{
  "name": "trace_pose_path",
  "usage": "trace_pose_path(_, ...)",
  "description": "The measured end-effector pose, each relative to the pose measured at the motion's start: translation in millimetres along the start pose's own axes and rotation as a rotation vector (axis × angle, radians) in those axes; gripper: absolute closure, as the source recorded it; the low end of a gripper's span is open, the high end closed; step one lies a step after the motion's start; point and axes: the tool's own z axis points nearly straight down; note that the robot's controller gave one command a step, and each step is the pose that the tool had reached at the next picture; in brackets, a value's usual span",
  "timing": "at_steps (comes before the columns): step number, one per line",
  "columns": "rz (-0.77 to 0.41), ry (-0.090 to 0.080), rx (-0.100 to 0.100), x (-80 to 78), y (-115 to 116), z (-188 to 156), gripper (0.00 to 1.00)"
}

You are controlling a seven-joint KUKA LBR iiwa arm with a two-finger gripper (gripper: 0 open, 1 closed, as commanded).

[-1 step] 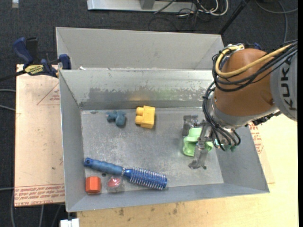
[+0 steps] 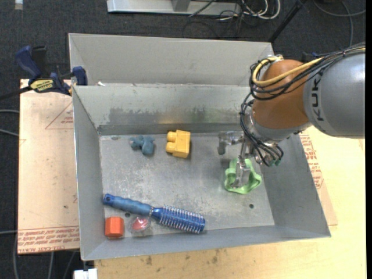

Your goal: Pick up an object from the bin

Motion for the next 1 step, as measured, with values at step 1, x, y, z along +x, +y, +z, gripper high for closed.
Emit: trace_pose_path(1, -0.344, -0.004, -0.008, -14.7, -53.0, 30.1, 0.0)
